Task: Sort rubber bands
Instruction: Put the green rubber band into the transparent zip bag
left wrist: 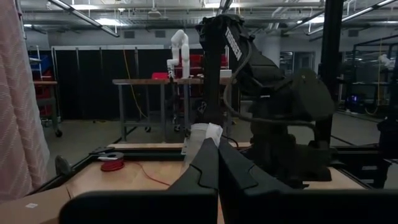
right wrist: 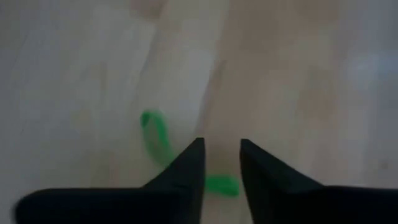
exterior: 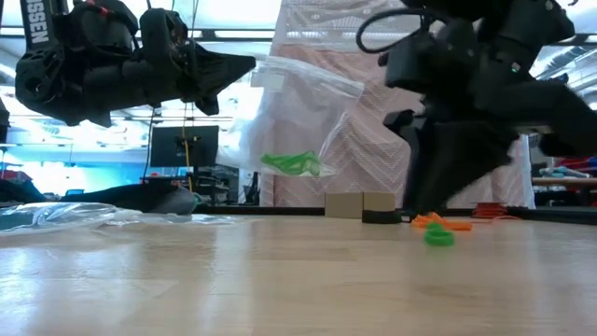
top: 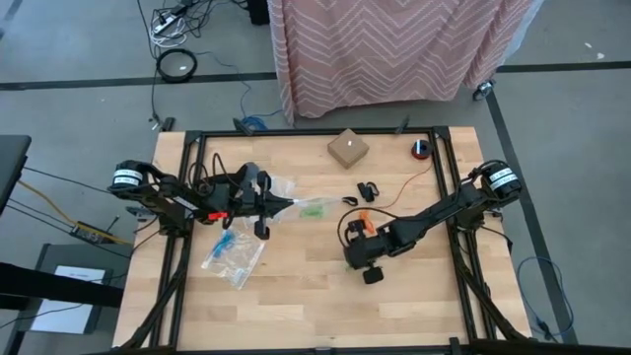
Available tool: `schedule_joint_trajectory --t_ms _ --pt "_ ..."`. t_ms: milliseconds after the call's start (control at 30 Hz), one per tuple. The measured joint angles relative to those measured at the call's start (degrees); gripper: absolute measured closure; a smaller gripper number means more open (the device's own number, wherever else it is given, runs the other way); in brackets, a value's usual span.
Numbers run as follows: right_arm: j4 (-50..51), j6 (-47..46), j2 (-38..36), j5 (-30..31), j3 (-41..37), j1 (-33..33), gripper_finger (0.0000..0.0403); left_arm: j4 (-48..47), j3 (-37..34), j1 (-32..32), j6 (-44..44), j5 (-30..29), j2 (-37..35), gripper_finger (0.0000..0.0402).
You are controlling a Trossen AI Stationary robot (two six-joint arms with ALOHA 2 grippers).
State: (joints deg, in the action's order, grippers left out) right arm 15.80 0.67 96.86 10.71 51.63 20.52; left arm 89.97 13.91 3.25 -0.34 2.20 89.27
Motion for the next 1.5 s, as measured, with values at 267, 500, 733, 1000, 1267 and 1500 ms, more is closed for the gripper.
schedule_joint_trajectory --t_ms 267,500,733,1000,1267,1500 --pt "3.7 -2.4 0.4 -2.9 0.0 -2.8 0.0180 0.0 0.0 0.0 0.1 0.0 0.0 0.0401" --pt "3.4 -1.5 0.5 -4.6 0.0 -4.0 0.0181 0.0 0.0 0.0 0.1 0.0 0.0 0.0401" --pt "2.5 -4.1 0.5 -8.8 -1.2 -4.1 0.0275 0.0 0.0 0.0 0.1 0.0 0.0 0.0401" --pt "-2.6 -8.2 0.6 -4.1 -1.5 -4.0 0.0399 0.0 0.0 0.0 0.1 0.0 0.0 0.0400" --pt "-3.2 -6.2 -3.7 8.5 4.4 -2.1 0.0402 0.0 0.0 0.0 -0.2 0.0 0.0 0.0400" --pt "-8.1 4.9 -12.2 18.7 8.2 -1.5 0.0403 0.0 0.0 0.0 -0.3 0.0 0.0 0.0400"
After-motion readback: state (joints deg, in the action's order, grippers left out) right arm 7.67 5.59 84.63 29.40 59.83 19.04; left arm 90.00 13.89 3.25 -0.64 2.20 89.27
